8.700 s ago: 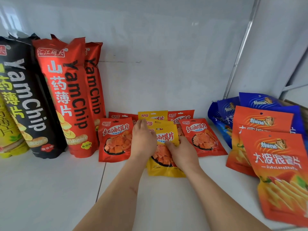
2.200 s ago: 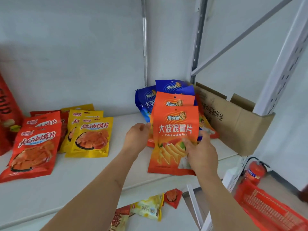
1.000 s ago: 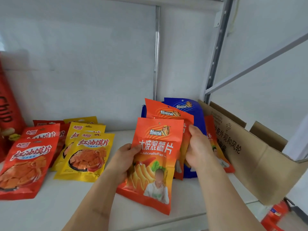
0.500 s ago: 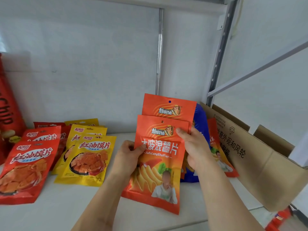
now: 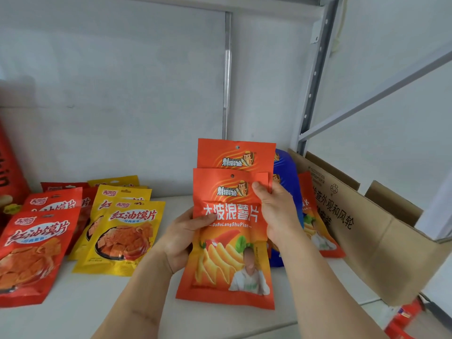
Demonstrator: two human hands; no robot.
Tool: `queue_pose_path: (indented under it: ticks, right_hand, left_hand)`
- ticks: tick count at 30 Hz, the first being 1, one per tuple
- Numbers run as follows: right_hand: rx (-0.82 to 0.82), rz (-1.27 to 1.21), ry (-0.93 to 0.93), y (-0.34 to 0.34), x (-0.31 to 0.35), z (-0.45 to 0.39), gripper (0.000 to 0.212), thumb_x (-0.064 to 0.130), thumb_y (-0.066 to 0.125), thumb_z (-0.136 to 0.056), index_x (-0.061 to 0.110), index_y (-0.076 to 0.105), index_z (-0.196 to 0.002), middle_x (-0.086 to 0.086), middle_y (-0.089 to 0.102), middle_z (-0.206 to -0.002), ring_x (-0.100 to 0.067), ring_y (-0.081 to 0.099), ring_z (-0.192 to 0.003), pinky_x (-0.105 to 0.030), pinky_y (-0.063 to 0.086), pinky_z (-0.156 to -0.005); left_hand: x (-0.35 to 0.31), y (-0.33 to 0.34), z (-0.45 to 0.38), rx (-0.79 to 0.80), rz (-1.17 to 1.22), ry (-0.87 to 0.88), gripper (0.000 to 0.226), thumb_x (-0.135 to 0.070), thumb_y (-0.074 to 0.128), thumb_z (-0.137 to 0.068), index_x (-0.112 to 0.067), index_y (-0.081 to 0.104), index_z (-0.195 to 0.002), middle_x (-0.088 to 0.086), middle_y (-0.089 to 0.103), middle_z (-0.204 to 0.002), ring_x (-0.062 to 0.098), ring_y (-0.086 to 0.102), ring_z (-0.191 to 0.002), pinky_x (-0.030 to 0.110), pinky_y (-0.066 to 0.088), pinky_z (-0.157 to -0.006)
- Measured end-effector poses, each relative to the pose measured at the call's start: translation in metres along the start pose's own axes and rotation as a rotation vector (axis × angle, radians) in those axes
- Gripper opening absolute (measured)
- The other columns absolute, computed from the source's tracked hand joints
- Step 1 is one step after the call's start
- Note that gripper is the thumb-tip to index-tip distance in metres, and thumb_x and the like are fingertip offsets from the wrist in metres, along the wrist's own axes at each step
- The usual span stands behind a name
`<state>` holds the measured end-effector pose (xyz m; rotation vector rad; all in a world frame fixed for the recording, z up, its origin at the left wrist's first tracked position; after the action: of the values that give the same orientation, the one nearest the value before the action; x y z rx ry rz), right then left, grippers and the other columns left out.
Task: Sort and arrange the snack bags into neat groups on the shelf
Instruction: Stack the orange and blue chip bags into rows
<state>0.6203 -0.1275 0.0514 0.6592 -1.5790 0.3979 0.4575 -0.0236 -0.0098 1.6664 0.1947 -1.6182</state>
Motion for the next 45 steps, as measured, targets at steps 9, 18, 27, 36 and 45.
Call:
queue_pose_path:
  ticks: [9,18,27,36,45]
  right_hand:
    - [0.022,0.184,-0.034,-0.006,-0.005,0.009,0.051,0.048,0.068,-0.087,0.021,0.055,-0.129,0.004,0.069,-0.111,-0.011,0.067,-0.097,-0.031,0.054,-0.084]
    - [0.223,0.485,0.017,0.042,-0.036,0.033,0.039,0.058,0.050,-0.094,0.028,0.045,-0.117,0.014,0.061,-0.105,-0.006,0.059,-0.090,-0.022,0.043,-0.069]
    - [0.288,0.597,0.016,0.066,-0.064,0.029,0.040,0.053,0.046,-0.097,0.026,0.052,-0.125,0.011,0.063,-0.105,-0.012,0.060,-0.096,-0.031,0.047,-0.082]
    - [0.313,0.638,-0.005,0.096,-0.076,0.015,0.034,0.047,0.049,-0.099,0.024,0.052,-0.124,0.009,0.062,-0.109,-0.009,0.058,-0.094,-0.025,0.044,-0.078]
    - [0.218,0.730,-0.015,0.111,-0.090,-0.001,0.028,0.049,0.053,-0.095,0.030,0.055,-0.116,0.010,0.064,-0.113,-0.013,0.063,-0.099,-0.039,0.053,-0.088]
  left_hand:
    - [-0.008,-0.023,-0.006,-0.149,0.024,0.044,0.037,-0.006,0.067,-0.090,-0.007,0.062,-0.126,0.022,0.074,-0.112,0.042,0.071,-0.100,0.057,0.055,-0.092]
    - [-0.039,-0.049,0.003,-0.339,0.003,0.138,0.030,-0.013,0.068,-0.093,-0.010,0.063,-0.122,0.016,0.077,-0.104,0.036,0.076,-0.089,0.050,0.061,-0.078]
    - [-0.032,-0.082,-0.007,-0.481,-0.223,-0.002,0.031,-0.023,0.073,-0.091,-0.014,0.065,-0.120,0.013,0.078,-0.102,0.035,0.076,-0.088,0.057,0.059,-0.086]
    - [-0.053,-0.107,-0.013,-0.625,-0.476,0.106,0.036,-0.034,0.065,-0.097,-0.017,0.062,-0.128,0.008,0.072,-0.117,0.030,0.070,-0.101,0.048,0.056,-0.095]
    - [-0.064,-0.118,-0.024,-0.679,-0.696,0.180,0.036,-0.030,0.058,-0.101,-0.011,0.056,-0.132,0.008,0.068,-0.122,0.024,0.060,-0.093,0.031,0.043,-0.077]
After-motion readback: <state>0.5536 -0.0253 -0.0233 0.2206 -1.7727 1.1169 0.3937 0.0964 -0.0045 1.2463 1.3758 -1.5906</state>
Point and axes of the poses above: each hand's wrist, its own z-axis away from the middle knuckle, its own y-axis out of the palm, x = y × z, the point moved 9 cm from there along -z, towards the middle knuckle
